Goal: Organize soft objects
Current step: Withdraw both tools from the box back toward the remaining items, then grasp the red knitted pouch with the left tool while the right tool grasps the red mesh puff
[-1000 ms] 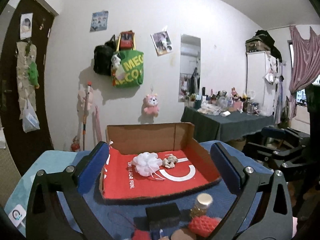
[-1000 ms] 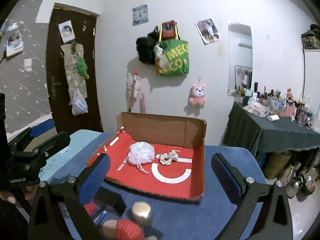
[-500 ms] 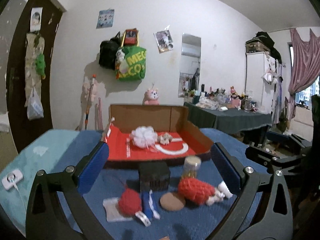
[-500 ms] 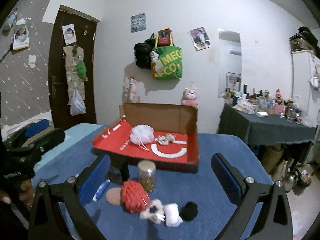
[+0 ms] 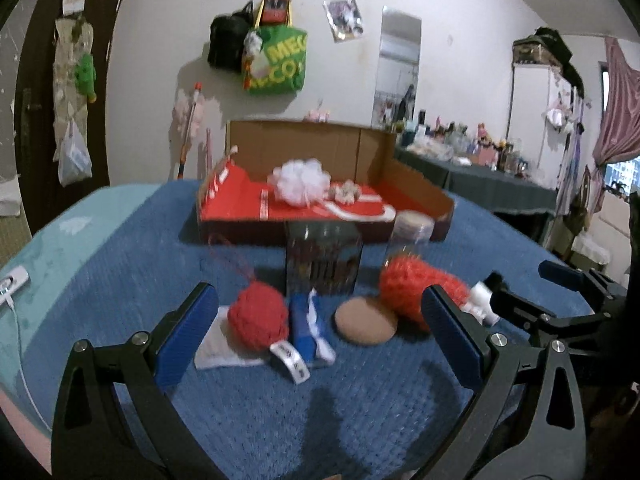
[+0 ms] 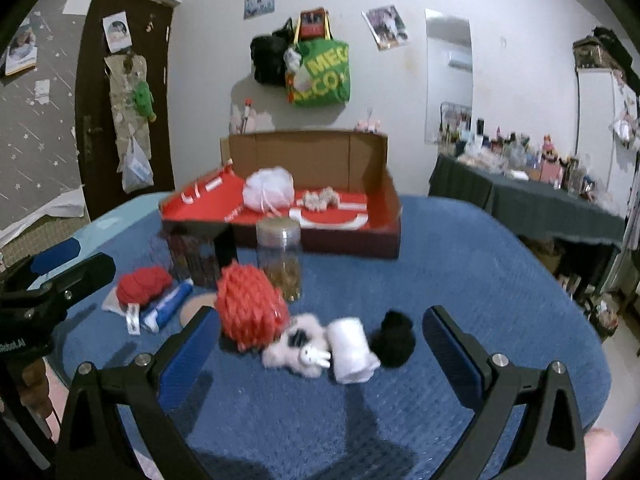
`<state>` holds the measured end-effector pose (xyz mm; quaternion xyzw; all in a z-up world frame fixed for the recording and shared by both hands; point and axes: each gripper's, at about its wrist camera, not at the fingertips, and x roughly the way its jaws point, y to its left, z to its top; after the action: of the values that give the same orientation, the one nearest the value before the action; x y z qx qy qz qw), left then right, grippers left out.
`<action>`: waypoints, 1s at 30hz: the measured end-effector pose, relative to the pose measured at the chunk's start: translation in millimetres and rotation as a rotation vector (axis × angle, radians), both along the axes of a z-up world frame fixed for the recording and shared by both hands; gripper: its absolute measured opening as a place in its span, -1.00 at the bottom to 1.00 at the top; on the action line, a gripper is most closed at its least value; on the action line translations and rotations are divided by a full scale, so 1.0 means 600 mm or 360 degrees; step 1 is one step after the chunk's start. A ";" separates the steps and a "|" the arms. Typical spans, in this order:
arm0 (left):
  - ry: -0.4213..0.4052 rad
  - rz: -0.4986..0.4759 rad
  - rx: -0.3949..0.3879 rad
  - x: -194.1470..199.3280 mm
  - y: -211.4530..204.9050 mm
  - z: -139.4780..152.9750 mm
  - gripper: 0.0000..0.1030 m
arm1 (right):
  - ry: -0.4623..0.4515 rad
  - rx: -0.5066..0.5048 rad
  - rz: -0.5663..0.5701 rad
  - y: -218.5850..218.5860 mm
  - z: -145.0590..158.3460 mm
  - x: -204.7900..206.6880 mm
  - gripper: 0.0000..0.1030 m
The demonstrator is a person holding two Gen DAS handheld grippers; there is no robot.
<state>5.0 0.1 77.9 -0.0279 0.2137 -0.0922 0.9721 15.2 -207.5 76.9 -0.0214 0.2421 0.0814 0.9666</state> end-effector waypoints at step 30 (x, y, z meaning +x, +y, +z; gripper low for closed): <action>0.0438 -0.0075 0.0088 0.124 0.055 -0.059 0.30 | 0.0195 0.0040 0.0293 0.065 -0.033 0.099 1.00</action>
<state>79.7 33.0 42.6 -0.0084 0.3480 -0.1042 0.9317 74.7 -168.7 56.9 -0.0263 0.2966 0.1740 0.9387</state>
